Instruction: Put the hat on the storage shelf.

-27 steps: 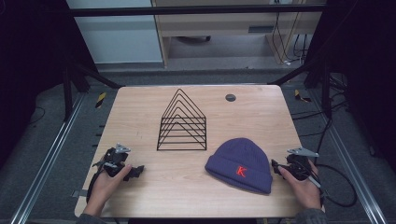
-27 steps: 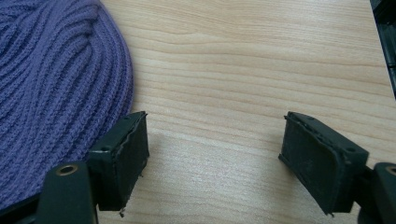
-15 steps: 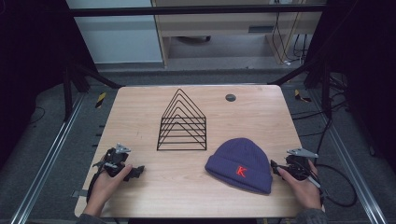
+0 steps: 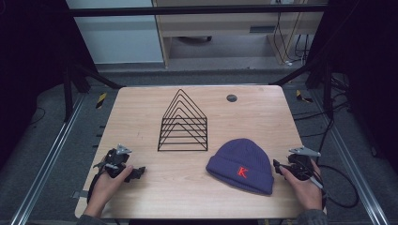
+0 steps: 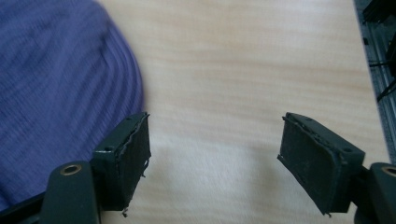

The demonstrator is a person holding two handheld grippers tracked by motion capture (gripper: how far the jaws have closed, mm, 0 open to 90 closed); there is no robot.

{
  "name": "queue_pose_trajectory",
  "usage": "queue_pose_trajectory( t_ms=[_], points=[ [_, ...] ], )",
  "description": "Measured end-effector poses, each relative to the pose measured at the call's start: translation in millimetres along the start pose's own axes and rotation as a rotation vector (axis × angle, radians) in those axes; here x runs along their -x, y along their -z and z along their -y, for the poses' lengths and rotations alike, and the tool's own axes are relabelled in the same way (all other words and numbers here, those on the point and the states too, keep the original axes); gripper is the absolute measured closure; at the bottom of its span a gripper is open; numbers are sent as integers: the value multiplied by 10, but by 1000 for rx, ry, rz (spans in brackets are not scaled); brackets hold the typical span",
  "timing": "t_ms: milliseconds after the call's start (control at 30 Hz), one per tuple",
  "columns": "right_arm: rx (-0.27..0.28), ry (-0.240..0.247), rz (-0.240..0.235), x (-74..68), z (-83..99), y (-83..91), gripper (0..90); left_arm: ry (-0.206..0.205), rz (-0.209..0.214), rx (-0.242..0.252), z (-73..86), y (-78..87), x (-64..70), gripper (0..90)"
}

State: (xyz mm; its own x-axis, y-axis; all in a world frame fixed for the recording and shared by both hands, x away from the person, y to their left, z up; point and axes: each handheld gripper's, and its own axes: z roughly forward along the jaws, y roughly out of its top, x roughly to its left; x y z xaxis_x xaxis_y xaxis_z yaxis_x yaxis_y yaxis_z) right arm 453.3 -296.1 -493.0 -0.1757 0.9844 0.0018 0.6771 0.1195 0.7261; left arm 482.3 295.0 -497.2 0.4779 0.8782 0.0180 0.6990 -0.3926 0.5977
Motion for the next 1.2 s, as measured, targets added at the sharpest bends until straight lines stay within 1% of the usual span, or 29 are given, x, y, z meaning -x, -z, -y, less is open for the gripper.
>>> queue_pose_trajectory(
  t_ms=[33, 67, 100, 133, 167, 200, 233, 267, 367, 400, 467, 500, 533, 567, 600, 700, 767, 800, 833, 867, 933, 967, 1033, 1067, 1100, 1133, 1200],
  points=[
    [7, -3, -3, -17, -32, 13, 243, 0, 0, 1, 1, 0, 0, 0],
    [8, 9, 9, -53, -112, 34, 244, 0, 0, 2, 2, 0, 1, 0],
    [-3, 37, -7, -106, -223, 46, 245, 0, 0, 2, 2, 0, 1, 0],
    [-3, 37, -7, -106, -223, 46, 245, 0, 0, 2, 3, 0, 2, 0],
    [-5, 54, -11, -131, -272, 47, 245, 0, 1, 2, 3, 1, 4, 0],
    [-11, 74, -16, -172, -355, 45, 244, 0, 0, 2, 4, 1, 4, 0],
    [-13, 107, -24, -226, -478, 36, 244, -1, 0, 2, 4, 1, 5, 0],
    [-13, 107, -24, -226, -478, 36, 244, -1, 0, 2, 4, 1, 5, 0],
    [-32, 144, -53, -322, -698, 1, 241, -1, 1, 1, 3, 1, 5, 0],
    [-45, 172, -67, -372, -814, -40, 242, -1, 1, 2, 3, 1, 5, 0],
    [-62, 187, -94, -407, -899, -86, 238, -3, 2, 1, 2, 1, 5, 0],
    [-80, 196, -112, -425, -942, -114, 235, -3, 2, 1, 2, 1, 5, 0],
    [-80, 196, -112, -425, -942, -114, 235, -3, 2, 1, 2, 1, 5, 0],
    [-104, 200, -139, -459, -1030, -183, 249, -3, 4, 1, 2, 1, 6, 0],
    [-104, 200, -139, -459, -1030, -183, 249, -3, 2, 2, 3, 1, 9, 0],
    [-142, 218, -164, -489, -1123, -268, 339, -5, 3, -1, 0, 1, 13, 0],
    [-176, 234, -181, -534, -1205, -354, 423, -8, 5, -3, -3, 1, 14, 0],
    [-176, 234, -181, -534, -1205, -354, 423, -8, 5, -3, -3, 1, 14, 0],
    [-183, 226, -193, -548, -1218, -371, 447, -8, 5, -3, -3, 0, 14, 0],
    [-193, 221, -213, -573, -1246, -428, 491, -7, 8, -3, -5, -1, 16, 0],
    [-196, 220, -214, -580, -1252, -444, 501, -7, 9, -3, -5, -1, 16, 0],
    [-210, 205, -214, -585, -1258, -504, 530, -7, 8, -3, -5, -2, 17, 0],
    [-208, 203, -213, -579, -1256, -524, 537, -6, 9, -2, -6, -2, 19, 0],
    [-214, 185, -214, -569, -1242, -570, 551, -7, 9, -2, -5, -2, 20, 0],
    [-214, 185, -214, -569, -1242, -570, 551, -7, 10, -3, -6, -2, 20, 0],
    [-217, 175, -220, -560, -1231, -589, 558, -8, 10, -4, -7, -2, 20, 0],
    [-227, 169, -208, -536, -1195, -635, 559, -9, 9, -3, -10, -5, 22, 0]
  ],
)
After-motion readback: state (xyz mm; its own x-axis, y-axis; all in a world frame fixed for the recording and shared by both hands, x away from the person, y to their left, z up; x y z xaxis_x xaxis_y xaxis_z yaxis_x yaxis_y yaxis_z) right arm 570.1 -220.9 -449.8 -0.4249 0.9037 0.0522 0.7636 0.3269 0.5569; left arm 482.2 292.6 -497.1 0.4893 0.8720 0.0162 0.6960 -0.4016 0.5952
